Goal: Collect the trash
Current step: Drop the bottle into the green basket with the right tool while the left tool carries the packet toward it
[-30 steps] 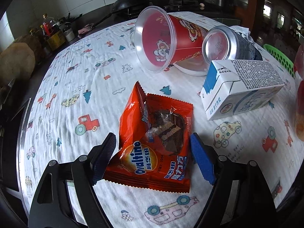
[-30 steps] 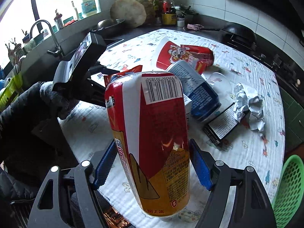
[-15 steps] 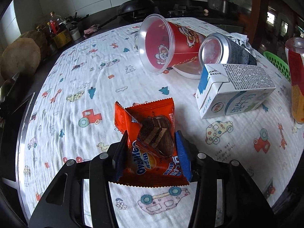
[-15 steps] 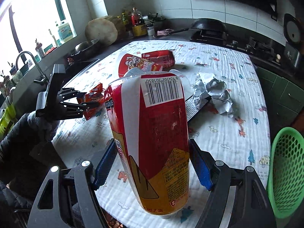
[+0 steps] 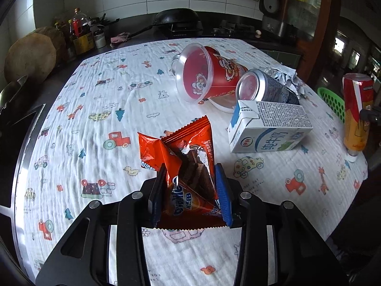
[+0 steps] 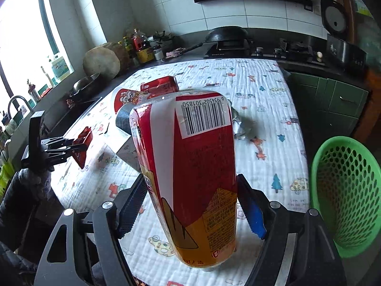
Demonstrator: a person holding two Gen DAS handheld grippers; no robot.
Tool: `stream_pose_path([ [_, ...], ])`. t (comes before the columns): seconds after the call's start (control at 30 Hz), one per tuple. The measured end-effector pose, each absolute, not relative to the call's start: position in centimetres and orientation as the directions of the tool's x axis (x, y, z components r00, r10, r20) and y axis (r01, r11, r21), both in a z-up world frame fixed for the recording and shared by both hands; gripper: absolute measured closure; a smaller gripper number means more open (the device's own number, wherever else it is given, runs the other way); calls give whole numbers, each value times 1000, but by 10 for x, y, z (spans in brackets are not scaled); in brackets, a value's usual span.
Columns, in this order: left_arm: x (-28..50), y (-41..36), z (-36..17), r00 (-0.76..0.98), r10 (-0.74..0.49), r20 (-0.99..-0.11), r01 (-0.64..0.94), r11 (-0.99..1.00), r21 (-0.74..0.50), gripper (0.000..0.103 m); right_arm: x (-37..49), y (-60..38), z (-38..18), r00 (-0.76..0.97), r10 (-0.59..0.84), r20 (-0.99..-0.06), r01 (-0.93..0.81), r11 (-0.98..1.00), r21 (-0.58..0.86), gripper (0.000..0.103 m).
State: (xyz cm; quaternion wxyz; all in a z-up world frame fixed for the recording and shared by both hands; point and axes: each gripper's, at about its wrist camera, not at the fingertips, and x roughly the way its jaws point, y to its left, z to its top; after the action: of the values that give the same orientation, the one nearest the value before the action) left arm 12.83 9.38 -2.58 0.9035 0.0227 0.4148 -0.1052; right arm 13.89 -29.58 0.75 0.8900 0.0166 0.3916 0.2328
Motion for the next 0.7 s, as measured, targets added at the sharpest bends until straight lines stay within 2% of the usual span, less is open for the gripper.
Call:
stream_pose_path([
  [0.2,117,88,-1,656,-214,-724,232,970,-77,65,147,-338,14,637,371,-676,-312,926,214,31],
  [0.43,118,64,26,667,-283,-689,284,952,-116,65,165,-406,16,701,240,-672,-159,971,181,31],
  [0.7,142,9,47,648,-377,-662,370,915,-159,65,193,-482,0,696,69,-715,25,993,120,31],
])
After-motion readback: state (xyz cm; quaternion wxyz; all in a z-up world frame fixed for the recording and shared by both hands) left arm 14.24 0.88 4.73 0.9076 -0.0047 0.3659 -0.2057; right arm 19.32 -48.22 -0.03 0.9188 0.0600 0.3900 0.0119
